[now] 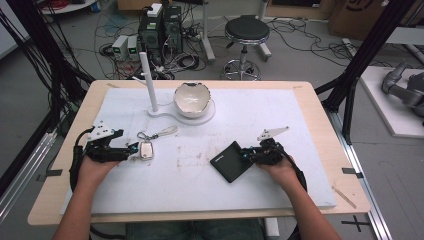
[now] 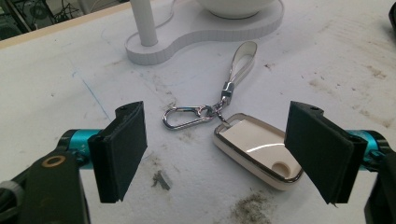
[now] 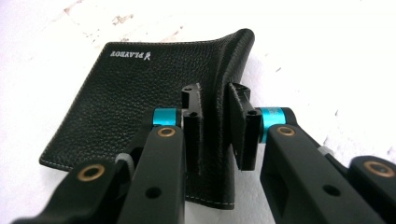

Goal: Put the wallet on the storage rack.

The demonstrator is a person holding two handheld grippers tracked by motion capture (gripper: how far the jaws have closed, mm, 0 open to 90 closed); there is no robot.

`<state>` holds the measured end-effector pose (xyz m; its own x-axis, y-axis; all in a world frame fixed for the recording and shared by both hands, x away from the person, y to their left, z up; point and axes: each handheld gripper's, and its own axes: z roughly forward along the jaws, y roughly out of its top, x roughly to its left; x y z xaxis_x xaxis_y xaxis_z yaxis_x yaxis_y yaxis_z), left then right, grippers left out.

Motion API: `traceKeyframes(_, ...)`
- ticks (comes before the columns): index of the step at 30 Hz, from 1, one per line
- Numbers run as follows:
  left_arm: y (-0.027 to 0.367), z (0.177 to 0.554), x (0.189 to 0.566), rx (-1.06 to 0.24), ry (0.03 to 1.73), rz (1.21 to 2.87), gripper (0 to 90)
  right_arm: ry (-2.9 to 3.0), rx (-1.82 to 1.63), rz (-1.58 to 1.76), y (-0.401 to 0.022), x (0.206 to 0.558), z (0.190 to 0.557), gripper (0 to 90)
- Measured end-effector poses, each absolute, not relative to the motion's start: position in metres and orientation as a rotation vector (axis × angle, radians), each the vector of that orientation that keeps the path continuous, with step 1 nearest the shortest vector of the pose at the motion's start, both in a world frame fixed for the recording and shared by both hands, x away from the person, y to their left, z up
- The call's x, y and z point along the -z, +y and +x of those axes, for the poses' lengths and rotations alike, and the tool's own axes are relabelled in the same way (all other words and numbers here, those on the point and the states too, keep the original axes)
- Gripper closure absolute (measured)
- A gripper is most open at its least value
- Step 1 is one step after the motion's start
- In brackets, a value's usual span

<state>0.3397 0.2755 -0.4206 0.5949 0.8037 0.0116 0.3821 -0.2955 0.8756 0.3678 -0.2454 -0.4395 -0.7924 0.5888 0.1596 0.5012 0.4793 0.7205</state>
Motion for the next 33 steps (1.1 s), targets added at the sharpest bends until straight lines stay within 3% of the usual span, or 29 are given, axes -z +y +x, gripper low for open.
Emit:
traceKeyframes(20, 0.278, 0.34, 0.423, -0.568, 0.936, 1.89, 21.3, 2.474, -1.28, 0.7, -0.216, 0.387, 0.355, 84.5)
traceKeyframes(33, 0.281, 0.339, 0.42, -0.575, 0.941, 1.865, 21.3, 2.316, -1.266, 0.646, -0.199, 0.324, 0.382, 84.7)
